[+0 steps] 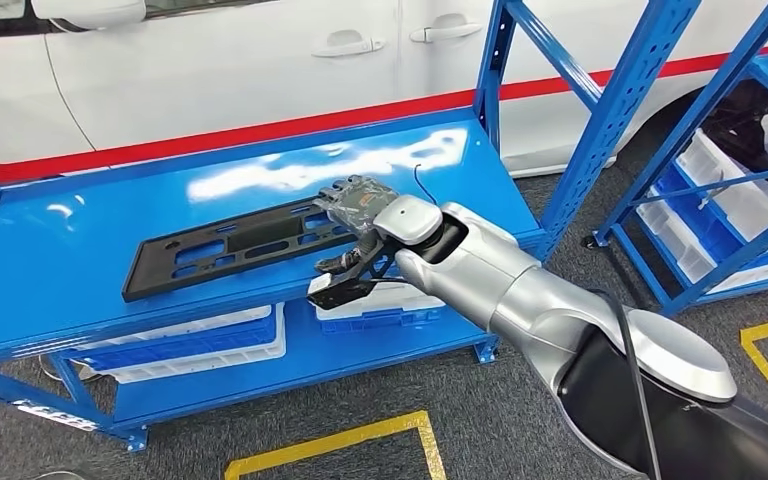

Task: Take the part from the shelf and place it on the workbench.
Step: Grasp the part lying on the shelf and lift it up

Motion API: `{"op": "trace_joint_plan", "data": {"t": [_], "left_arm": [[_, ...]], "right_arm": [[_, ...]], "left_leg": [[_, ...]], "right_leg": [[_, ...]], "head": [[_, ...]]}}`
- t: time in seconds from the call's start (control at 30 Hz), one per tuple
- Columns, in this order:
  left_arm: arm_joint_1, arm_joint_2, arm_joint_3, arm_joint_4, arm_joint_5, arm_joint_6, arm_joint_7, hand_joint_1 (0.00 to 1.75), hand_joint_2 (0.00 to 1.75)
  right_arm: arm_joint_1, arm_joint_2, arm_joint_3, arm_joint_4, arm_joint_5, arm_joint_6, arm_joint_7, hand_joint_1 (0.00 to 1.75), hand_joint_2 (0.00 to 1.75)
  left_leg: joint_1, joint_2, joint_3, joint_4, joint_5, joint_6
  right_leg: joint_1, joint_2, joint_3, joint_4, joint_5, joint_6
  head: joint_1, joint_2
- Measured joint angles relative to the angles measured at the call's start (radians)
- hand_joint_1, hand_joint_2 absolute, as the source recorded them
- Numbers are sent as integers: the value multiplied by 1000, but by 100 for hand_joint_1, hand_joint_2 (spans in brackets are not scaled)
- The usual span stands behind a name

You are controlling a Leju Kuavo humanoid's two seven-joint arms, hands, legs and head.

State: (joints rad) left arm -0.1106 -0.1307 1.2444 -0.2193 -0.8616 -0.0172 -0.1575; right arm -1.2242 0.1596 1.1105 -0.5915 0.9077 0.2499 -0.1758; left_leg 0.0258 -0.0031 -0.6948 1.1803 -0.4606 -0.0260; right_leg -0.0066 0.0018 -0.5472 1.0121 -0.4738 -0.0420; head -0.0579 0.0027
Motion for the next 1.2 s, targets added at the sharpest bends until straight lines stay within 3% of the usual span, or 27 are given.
{"op": "trace_joint_plan", "data": {"t": [0.07,0.1,0.2,0.27,0.3,0.37,0.4,0.43,0.47,0.53,0.57,0.6,0.67,0.77,0.8,0.87,0.9,0.93,0.97,1.0,1.07,1.13,1.2], "left_arm": [[0,0,0,0,0,0,0,0,0],[-1,0,0,1,-1,0,0,0,0],[-3,-1,0,1,-3,1,0,0,0],[-1,-1,1,1,-5,2,0,0,0],[0,-2,1,1,-6,3,1,0,0],[0,-1,1,1,-6,5,1,0,0],[0,-1,2,1,-5,5,1,0,0],[0,-1,2,1,-3,6,1,0,0],[0,-1,3,1,-1,7,1,0,0],[2,-1,6,1,2,8,2,0,0],[1,-2,8,1,3,9,2,0,0],[1,-3,9,2,4,9,2,0,0],[-2,-4,11,2,6,8,3,0,0],[-4,-4,16,2,13,5,6,0,0],[-4,-3,18,2,14,6,7,0,0],[-4,-2,22,2,14,7,8,0,0],[-3,-2,24,2,15,8,9,0,0],[-2,-1,25,2,15,10,9,0,0],[-2,0,27,2,15,10,9,0,0],[-1,1,28,2,15,11,9,0,0],[-1,3,30,2,15,11,8,0,0],[-3,4,32,2,15,11,7,0,0],[-5,4,33,2,15,11,5,0,0]], "right_arm": [[-1,1,1,0,-2,0,0,0,0],[-1,1,1,0,-3,0,-1,0,0],[0,3,2,-1,-6,1,-3,0,0],[1,4,3,-2,-9,0,-4,0,0],[2,4,3,-2,-11,0,-4,0,0],[10,4,4,-2,-13,0,-4,0,0],[16,3,5,-1,-16,-1,-5,0,0],[22,2,6,-1,-19,-1,-6,0,0],[27,2,6,-1,-23,-2,-7,0,0],[31,1,6,0,-27,-4,-9,0,0],[31,0,6,0,-28,-5,-10,0,0],[32,0,7,0,-28,-6,-10,0,0],[32,-1,7,0,-29,-7,-12,0,0],[33,-1,7,0,-34,-7,-14,0,0],[33,0,7,0,-36,-7,-15,0,0],[37,0,7,1,-40,-9,-18,0,0],[41,0,8,1,-41,-9,-19,0,0],[45,0,8,2,-43,-9,-20,0,0],[48,1,8,3,-43,-9,-21,0,0],[49,2,9,4,-44,-9,-21,0,0],[49,5,9,6,-45,-10,-22,0,0],[49,7,9,8,-49,-13,-23,0,0],[49,8,9,10,-54,-16,-23,0,0]], "left_leg": [[-1,1,46,-115,52,3],[-3,1,58,-143,54,8],[-4,-2,65,-152,40,28],[-1,-1,76,-157,35,41],[0,-1,82,-160,31,48],[-1,-1,91,-160,22,57],[-2,-2,96,-160,17,58],[-2,-3,104,-159,11,58],[-2,-5,113,-159,3,57],[-3,-6,134,-160,-13,52],[-4,-7,142,-160,-20,48],[-5,-7,146,-161,-25,43],[-6,-7,148,-163,-29,31],[-4,-2,141,-142,-51,16],[-4,-2,122,-101,-72,12],[-2,-1,51,26,-120,7],[-2,-1,13,82,-132,4],[-2,-1,-11,109,-126,2],[-1,-1,-17,97,-99,1],[-1,0,-3,48,-55,1],[-2,1,46,-77,16,4],[-5,0,72,-135,27,12],[-5,-2,75,-143,22,23]], "right_leg": [[2,1,8,10,-18,10],[4,1,8,13,-24,16],[6,2,8,13,-34,29],[4,1,-7,48,-54,39],[2,1,-32,95,-73,43],[-1,1,-114,228,-111,50],[-2,1,-152,277,-116,52],[-3,1,-176,294,-101,52],[-3,1,-180,272,-66,51],[-2,1,-145,153,26,41],[2,1,-123,99,56,34],[6,1,-106,62,66,29],[14,2,-93,38,53,19],[3,3,-73,12,45,8],[-1,3,-65,5,44,4],[1,1,-57,3,38,-3],[2,1,-55,5,34,-5],[2,1,-52,7,30,-5],[2,1,-49,10,24,-5],[1,2,-44,14,18,-3],[3,3,-37,24,3,4],[7,3,-37,30,-4,13],[10,3,-38,29,-6,19]], "head": [[0,0],[0,0],[0,0],[1,0],[1,0],[1,0],[1,0],[1,0],[1,0],[1,0],[1,0],[1,0],[2,0],[1,0],[1,0],[0,0],[1,0],[0,0],[0,0],[1,0],[1,0],[1,0],[1,0]]}}
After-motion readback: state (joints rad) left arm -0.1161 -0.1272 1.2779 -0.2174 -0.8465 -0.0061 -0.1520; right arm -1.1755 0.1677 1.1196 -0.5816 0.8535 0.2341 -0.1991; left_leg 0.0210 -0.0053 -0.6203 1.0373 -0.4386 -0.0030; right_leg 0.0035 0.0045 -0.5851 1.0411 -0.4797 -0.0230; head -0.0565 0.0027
